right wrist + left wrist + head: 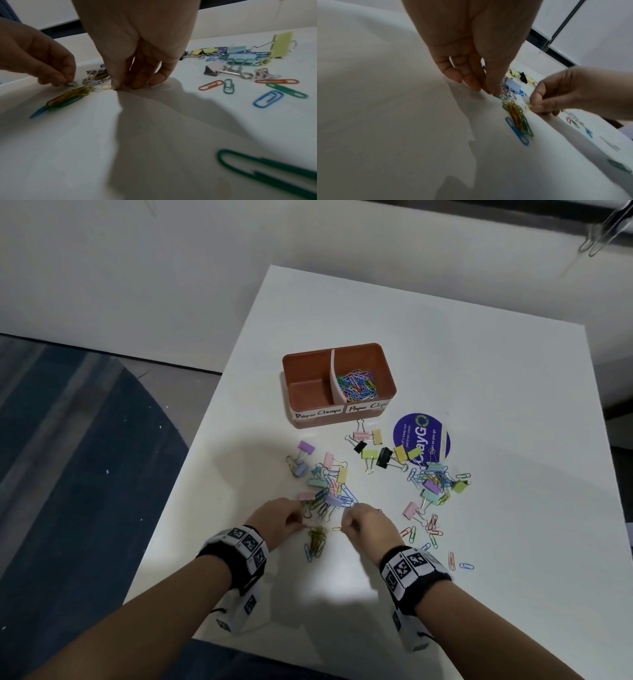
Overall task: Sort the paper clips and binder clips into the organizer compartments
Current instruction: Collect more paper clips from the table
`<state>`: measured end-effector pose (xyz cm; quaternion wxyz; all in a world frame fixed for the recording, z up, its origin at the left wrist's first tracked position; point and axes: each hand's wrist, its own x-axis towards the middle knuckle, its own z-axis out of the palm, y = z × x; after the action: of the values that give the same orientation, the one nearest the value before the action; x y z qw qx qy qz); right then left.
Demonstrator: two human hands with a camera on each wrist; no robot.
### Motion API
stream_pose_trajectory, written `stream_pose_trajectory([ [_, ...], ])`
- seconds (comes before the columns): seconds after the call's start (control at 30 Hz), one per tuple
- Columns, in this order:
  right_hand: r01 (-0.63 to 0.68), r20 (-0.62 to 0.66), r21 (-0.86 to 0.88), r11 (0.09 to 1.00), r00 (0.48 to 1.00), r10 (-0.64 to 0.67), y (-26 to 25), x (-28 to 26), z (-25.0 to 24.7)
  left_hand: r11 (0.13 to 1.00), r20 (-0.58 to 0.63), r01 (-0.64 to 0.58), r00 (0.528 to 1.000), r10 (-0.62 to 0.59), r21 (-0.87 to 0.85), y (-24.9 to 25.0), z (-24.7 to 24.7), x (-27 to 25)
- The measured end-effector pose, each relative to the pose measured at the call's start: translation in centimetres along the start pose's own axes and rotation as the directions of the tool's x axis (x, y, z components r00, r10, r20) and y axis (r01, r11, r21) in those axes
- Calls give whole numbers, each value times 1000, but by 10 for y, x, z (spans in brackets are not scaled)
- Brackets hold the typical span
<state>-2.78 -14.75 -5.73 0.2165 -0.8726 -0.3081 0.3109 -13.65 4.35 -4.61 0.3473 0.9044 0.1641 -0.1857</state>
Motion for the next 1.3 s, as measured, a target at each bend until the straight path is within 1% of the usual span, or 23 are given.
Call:
stream_pose_trajectory([
  [0.1, -34, 29, 40, 999, 999, 32, 4, -3, -6, 995, -4, -18, 1000, 18, -98, 1, -3, -2],
  [0.17, -41, 55, 50, 998, 998, 38, 4, -3, -7, 986, 24, -27, 999, 32, -165, 4, -2, -3],
  [0.2, -39, 70, 45, 998, 997, 36, 4, -2, -7, 987, 50, -42, 997, 51, -158, 6, 0, -2],
  [0.27, -29, 84, 21, 999, 996, 27, 2, 0, -6, 994, 100, -85, 991, 92, -73, 13, 4, 0],
  [0.33, -25, 89, 9, 1000, 996, 24, 2, 1, -5, 992, 122, -121, 986, 114, 43, 17, 8, 4],
  [0.4, -17, 96, -8, 1000, 995, 17, 1, 0, -5, 980, 131, -124, 986, 104, 157, 18, 11, 8],
  [0.47, -4, 88, -13, 1000, 996, 5, 0, -2, -4, 971, 119, -120, 988, 97, 207, 18, 12, 10],
  [0.57, -1, 53, 16, 1000, 999, 0, 4, -6, -4, 974, 79, -110, 992, 96, 201, 20, 11, 12],
  [0.63, 8, 54, 33, 999, 998, -10, 8, -8, -5, 975, 64, -91, 995, 79, 202, 19, 11, 14],
  [0.8, -17, 60, 60, 998, 998, 14, 11, -11, -6, 984, 67, -59, 997, 48, 170, 18, 14, 13],
  [0.87, 20, 81, 69, 997, 996, -26, 8, -13, -5, 991, 60, -66, 996, 59, 114, 16, 13, 11],
  [0.93, 84, 135, 74, 994, 986, -93, 4, -15, -5, 998, 40, -64, 997, 63, 20, 14, 9, 10],
  [1.03, 170, 236, 28, 985, 956, -172, -4, -14, -3, 997, -5, -58, 998, 58, -56, 11, -2, 5],
  [1.13, 247, 311, -131, 960, 930, -197, -13, -12, 4, 998, -26, -38, 999, 36, -54, 6, -11, -1],
  [1.2, 274, 307, -214, 937, 930, -202, -15, -11, 8, 999, -19, -17, 1000, 16, -43, 2, -13, -4],
  [1.3, 247, 267, -229, 942, 946, -183, -15, -11, 14, 1000, 39, -18, 999, 18, -3, -1, -9, -5],
])
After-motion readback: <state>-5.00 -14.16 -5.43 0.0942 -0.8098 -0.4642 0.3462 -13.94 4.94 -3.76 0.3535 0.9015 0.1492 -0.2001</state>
